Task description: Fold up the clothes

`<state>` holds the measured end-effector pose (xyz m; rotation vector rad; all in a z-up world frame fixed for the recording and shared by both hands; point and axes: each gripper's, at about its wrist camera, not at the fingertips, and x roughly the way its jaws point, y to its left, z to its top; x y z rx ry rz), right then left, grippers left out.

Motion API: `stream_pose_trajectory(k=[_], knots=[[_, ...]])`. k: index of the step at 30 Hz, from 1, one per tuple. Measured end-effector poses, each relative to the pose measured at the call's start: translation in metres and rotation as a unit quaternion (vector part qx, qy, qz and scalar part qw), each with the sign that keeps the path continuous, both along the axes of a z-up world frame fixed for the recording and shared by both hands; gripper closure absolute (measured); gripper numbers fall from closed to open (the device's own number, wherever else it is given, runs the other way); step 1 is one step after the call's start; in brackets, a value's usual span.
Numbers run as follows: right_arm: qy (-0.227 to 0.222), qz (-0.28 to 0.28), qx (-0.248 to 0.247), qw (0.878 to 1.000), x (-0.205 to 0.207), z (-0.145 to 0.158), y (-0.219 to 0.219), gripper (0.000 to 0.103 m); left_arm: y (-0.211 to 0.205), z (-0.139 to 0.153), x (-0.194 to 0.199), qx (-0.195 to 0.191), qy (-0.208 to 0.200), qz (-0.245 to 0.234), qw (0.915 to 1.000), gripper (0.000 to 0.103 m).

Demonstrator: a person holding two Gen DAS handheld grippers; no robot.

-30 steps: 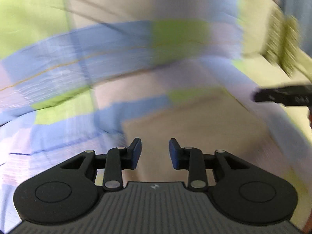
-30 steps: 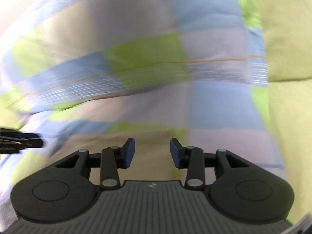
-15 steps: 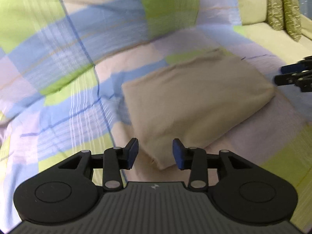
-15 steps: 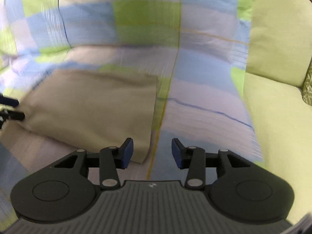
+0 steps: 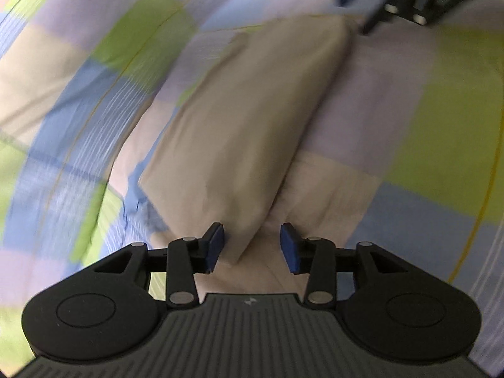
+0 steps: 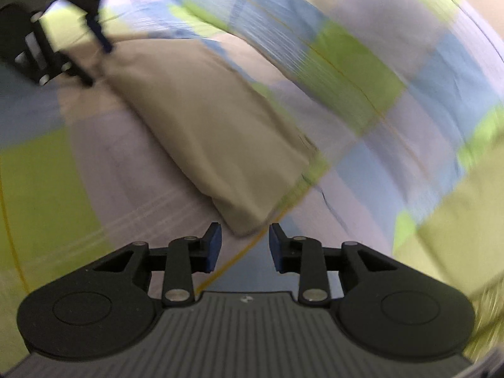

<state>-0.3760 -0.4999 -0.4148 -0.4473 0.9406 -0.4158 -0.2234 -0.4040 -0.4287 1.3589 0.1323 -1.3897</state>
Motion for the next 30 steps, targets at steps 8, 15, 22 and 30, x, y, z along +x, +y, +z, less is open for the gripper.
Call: stream_pose_trajectory(k=[8, 15, 22, 30], knots=[[0.025, 0.071, -0.067, 0.995, 0.005, 0.004, -0.004, 0.101, -0.009, 0.012, 0.027, 0.031, 0.03, -0.032, 0.9986, 0.092], [0.123, 0.113, -0.038, 0.985, -0.016, -0.019, -0.006, 0.102, 0.0, 0.017, 0.039, 0.07, 0.079, -0.042, 0.9935, 0.09], [-0.02, -0.053, 0.133, 0.989, -0.013, 0.043, -0.031, 0.083, 0.002, 0.05, 0.045, 0.041, 0.161, 0.012, 0.9861, 0.079], [-0.182, -0.146, 0.281, 0.931, 0.033, 0.027, -0.075, 0.073, -0.046, 0.022, 0.084, -0.014, 0.33, 0.236, 0.9141, 0.072]])
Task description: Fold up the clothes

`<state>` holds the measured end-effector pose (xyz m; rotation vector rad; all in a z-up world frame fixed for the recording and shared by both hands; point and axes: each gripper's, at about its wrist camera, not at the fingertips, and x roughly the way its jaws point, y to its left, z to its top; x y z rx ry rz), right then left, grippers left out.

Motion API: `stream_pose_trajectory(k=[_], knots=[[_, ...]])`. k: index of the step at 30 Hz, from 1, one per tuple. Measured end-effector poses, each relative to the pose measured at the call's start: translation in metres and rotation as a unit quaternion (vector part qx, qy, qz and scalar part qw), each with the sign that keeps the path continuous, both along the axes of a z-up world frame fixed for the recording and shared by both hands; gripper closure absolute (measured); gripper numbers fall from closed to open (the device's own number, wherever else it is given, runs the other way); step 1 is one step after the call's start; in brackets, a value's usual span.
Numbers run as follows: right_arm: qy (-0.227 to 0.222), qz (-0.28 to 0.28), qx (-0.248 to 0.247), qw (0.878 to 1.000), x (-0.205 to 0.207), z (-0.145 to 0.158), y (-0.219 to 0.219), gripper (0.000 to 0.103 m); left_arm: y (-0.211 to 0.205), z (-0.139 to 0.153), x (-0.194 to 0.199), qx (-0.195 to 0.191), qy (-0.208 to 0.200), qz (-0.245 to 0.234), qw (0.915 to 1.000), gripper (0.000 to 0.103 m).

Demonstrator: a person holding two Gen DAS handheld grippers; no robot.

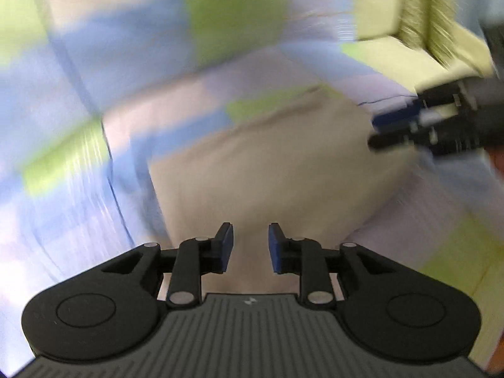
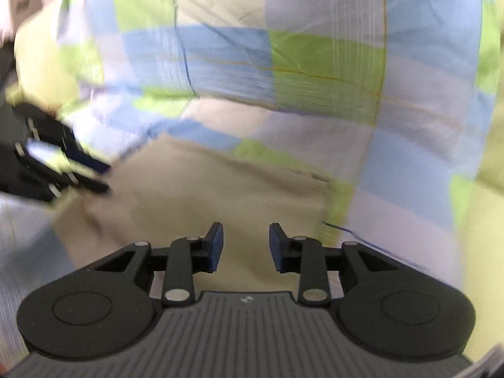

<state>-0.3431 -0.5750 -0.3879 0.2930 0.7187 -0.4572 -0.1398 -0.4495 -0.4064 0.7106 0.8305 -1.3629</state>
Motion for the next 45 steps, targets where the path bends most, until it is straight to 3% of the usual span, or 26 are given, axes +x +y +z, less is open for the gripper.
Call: stream_pose_trajectory(k=[3, 4, 7, 10, 11, 12, 13, 15, 18, 20, 26, 31, 35, 36, 37, 38, 45], knots=[[0.058, -0.044, 0.003, 0.997, -0.011, -0.027, -0.006, 0.071, 0.017, 0.003, -0.004, -0.003, 0.011, 0.017, 0.9998, 0.067], [0.066, -0.065, 0.002, 0.996, -0.021, -0.03, -0.008, 0.059, 0.021, 0.007, -0.004, -0.001, 0.013, 0.02, 0.9997, 0.067], [0.089, -0.108, 0.004, 0.99, -0.041, -0.02, -0.012, 0.061, 0.024, 0.021, 0.001, -0.013, 0.018, 0.029, 0.9993, 0.065], [0.039, -0.111, -0.004, 0.993, -0.042, -0.001, -0.019, 0.061, -0.004, 0.026, 0.015, -0.04, 0.01, 0.037, 0.9985, 0.064], [0.013, -0.097, 0.001, 0.995, -0.034, 0.005, -0.023, 0.062, -0.014, 0.025, 0.019, -0.043, 0.008, 0.038, 0.9983, 0.064], [0.0, -0.079, 0.005, 0.997, -0.025, 0.006, -0.027, 0.073, -0.028, 0.023, 0.023, -0.043, 0.009, 0.035, 0.9984, 0.064], [0.002, -0.06, 0.006, 0.998, -0.012, 0.003, -0.032, 0.087, -0.044, 0.019, 0.026, -0.04, 0.009, 0.03, 0.9987, 0.064], [0.019, -0.024, -0.003, 1.0, 0.017, -0.009, -0.043, 0.096, -0.059, 0.018, 0.029, -0.039, -0.002, 0.021, 0.999, 0.064], [0.038, -0.008, -0.029, 0.999, 0.037, -0.016, -0.061, 0.093, -0.069, 0.016, 0.03, -0.038, -0.011, -0.005, 0.9992, 0.064], [0.03, 0.007, -0.044, 0.999, 0.039, -0.011, -0.07, 0.083, -0.067, 0.017, 0.027, -0.036, -0.017, -0.015, 0.9991, 0.064], [0.088, 0.122, -0.09, 0.985, 0.048, -0.014, -0.094, 0.077, -0.064, 0.009, 0.033, -0.02, -0.021, -0.017, 0.9994, 0.063], [0.118, 0.208, -0.077, 0.968, 0.048, -0.019, -0.114, 0.075, -0.063, 0.003, 0.034, -0.017, -0.023, -0.018, 0.9994, 0.058], [0.13, 0.239, -0.041, 0.961, 0.055, -0.023, -0.128, 0.075, -0.063, 0.0, 0.035, -0.018, -0.024, -0.021, 0.9993, 0.056], [0.131, 0.243, -0.032, 0.96, 0.055, -0.022, -0.131, 0.082, -0.062, 0.0, 0.036, -0.019, -0.024, -0.021, 0.9993, 0.054], [0.132, 0.247, -0.028, 0.96, 0.055, -0.021, -0.133, 0.099, -0.062, 0.0, 0.036, -0.019, -0.024, -0.022, 0.9993, 0.054], [0.133, 0.252, -0.026, 0.958, 0.054, -0.02, -0.135, 0.101, -0.062, 0.0, 0.036, -0.019, -0.024, -0.023, 0.9993, 0.054], [0.111, 0.258, -0.05, 0.958, 0.045, -0.001, -0.134, 0.102, -0.067, 0.001, 0.036, -0.026, -0.042, -0.031, 0.9983, 0.053]])
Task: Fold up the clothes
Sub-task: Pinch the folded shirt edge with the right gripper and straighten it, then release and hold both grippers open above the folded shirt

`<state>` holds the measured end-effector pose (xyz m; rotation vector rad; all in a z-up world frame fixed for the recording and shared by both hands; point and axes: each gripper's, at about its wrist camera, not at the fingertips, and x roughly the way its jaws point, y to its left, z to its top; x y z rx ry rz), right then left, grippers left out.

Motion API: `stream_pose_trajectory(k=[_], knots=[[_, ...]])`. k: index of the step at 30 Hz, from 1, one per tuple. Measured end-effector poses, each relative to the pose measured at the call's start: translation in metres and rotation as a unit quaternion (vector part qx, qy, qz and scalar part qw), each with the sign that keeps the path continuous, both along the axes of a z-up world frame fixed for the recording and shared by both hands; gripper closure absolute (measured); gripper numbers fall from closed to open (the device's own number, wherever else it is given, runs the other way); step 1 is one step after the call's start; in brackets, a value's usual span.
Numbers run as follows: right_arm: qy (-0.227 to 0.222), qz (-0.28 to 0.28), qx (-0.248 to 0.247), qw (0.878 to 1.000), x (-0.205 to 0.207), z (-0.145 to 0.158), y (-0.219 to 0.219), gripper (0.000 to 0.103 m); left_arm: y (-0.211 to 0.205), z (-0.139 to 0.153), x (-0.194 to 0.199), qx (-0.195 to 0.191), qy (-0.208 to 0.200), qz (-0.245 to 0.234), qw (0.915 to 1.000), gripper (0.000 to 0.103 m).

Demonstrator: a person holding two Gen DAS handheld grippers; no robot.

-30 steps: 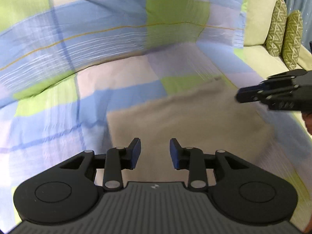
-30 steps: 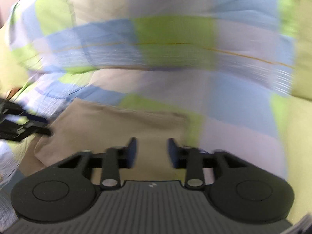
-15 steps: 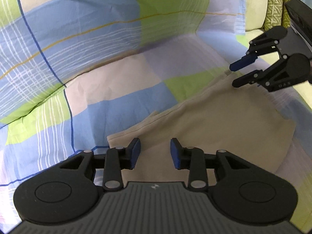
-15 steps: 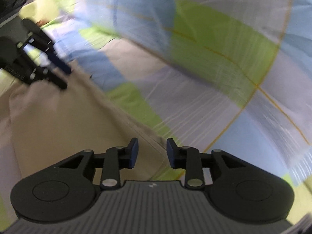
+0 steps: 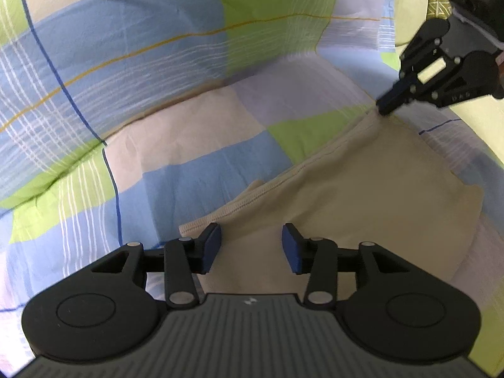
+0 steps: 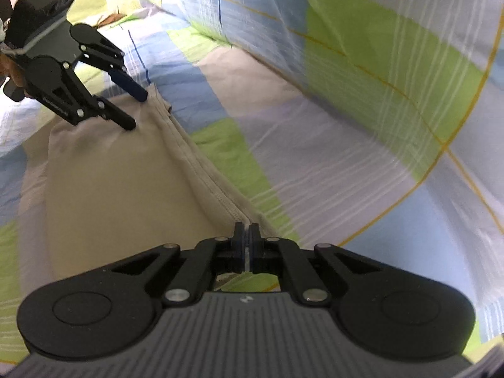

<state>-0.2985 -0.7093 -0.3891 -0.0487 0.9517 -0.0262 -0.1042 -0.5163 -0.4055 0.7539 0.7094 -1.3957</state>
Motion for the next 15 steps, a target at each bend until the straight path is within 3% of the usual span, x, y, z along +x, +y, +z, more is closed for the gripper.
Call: stream_pose_trajectory(k=[4, 10, 12, 14, 15], knots=[[-0.026, -0.026, -0.028, 0.999, -0.003, 0.009, 0.0, 0.103, -0.002, 0.0, 0.002, -0.008, -0.006, 0.017, 0.9998, 0.052], [0.006, -0.066, -0.021, 0.998, 0.002, -0.025, -0.001, 0.103, -0.003, 0.006, 0.004, -0.033, -0.015, 0.046, 0.9983, 0.052], [0.006, -0.084, -0.02, 0.996, 0.003, -0.031, 0.001, 0.102, -0.011, -0.001, 0.006, -0.015, -0.024, 0.054, 0.9981, 0.05], [0.009, -0.104, -0.018, 0.994, 0.003, -0.029, 0.002, 0.101, -0.019, -0.007, 0.008, -0.001, -0.029, 0.063, 0.9976, 0.042], [0.009, -0.128, -0.021, 0.991, 0.004, -0.026, 0.002, 0.088, -0.023, -0.011, 0.011, 0.003, -0.026, 0.076, 0.9968, 0.037]])
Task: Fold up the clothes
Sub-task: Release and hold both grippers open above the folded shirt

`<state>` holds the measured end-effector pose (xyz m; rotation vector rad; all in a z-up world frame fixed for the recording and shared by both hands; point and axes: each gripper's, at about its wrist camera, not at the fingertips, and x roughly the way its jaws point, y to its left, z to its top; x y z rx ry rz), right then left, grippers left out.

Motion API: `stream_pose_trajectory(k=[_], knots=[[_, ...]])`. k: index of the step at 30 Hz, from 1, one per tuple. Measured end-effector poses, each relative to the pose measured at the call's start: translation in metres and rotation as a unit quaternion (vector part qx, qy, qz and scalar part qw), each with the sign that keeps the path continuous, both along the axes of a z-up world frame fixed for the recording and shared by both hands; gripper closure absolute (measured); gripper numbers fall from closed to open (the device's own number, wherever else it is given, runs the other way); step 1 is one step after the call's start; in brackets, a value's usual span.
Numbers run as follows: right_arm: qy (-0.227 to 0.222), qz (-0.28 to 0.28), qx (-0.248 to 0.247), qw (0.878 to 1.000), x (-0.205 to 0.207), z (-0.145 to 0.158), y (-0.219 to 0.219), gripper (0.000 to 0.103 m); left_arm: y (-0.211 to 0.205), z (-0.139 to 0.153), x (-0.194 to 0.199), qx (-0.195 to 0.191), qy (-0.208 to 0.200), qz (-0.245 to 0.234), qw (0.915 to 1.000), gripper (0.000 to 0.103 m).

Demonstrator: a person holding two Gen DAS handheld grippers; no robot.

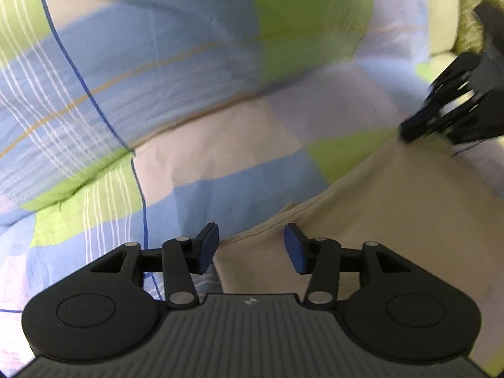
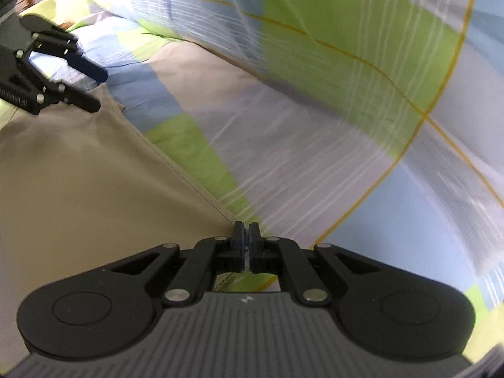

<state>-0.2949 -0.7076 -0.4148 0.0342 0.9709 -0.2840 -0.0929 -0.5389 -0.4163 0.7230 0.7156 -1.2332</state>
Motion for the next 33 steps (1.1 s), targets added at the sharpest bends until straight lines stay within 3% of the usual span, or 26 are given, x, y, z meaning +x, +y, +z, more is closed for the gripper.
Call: stream_pose_trajectory(k=[1, 4, 7, 9, 11, 14, 15, 18, 20, 23, 25, 27, 30, 33], knots=[[0.0, -0.02, -0.007, 1.0, 0.0, 0.003, 0.001, 0.072, -0.003, -0.002, 0.004, 0.002, 0.008, 0.018, 0.9998, 0.035], [-0.054, -0.102, -0.021, 0.993, -0.012, 0.023, 0.011, 0.072, -0.003, 0.001, 0.014, -0.009, 0.024, 0.057, 0.9981, 0.035], [-0.119, -0.124, 0.085, 0.981, -0.021, 0.026, 0.02, 0.073, 0.003, 0.012, 0.024, -0.032, 0.019, 0.109, 0.9933, 0.041], [-0.112, -0.144, 0.124, 0.975, -0.021, 0.014, 0.024, 0.073, 0.013, 0.022, 0.031, -0.048, 0.017, 0.144, 0.9883, 0.041], [-0.101, -0.191, 0.115, 0.97, -0.026, 0.005, 0.024, 0.073, 0.028, 0.036, 0.034, -0.066, 0.008, 0.181, 0.9811, 0.041], [-0.126, -0.276, 0.084, 0.949, -0.051, 0.016, 0.027, 0.071, 0.055, 0.054, 0.022, -0.075, 0.005, 0.177, 0.9814, 0.042], [-0.15, -0.288, 0.087, 0.942, -0.063, 0.026, 0.033, 0.069, 0.065, 0.058, 0.006, -0.076, 0.012, 0.146, 0.9864, 0.042], [-0.193, -0.254, 0.11, 0.941, -0.08, 0.042, 0.069, 0.068, 0.084, 0.057, -0.043, -0.071, 0.011, 0.057, 0.9958, 0.042], [-0.2, -0.219, 0.127, 0.947, -0.084, 0.039, 0.092, 0.068, 0.086, 0.037, -0.071, -0.042, 0.019, 0.008, 0.9989, 0.042], [-0.162, -0.215, 0.15, 0.951, -0.081, 0.014, 0.11, 0.068, 0.077, 0.008, -0.073, -0.012, 0.053, 0.013, 0.9984, 0.04], [-0.157, -0.24, 0.183, 0.94, -0.087, -0.01, 0.102, 0.069, 0.077, 0.007, -0.07, -0.015, 0.054, 0.028, 0.9981, 0.038], [-0.17, -0.245, 0.184, 0.936, -0.091, 0.0, 0.097, 0.068, 0.079, 0.015, -0.068, -0.024, 0.048, 0.047, 0.9975, 0.042], [-0.194, -0.248, 0.168, 0.934, -0.099, 0.018, 0.103, 0.058, 0.099, 0.043, -0.073, -0.046, 0.039, 0.069, 0.9958, 0.041], [-0.195, -0.258, 0.155, 0.933, -0.109, 0.041, 0.121, 0.056, 0.122, 0.066, -0.082, -0.038, 0.037, 0.09, 0.9945, 0.04]])
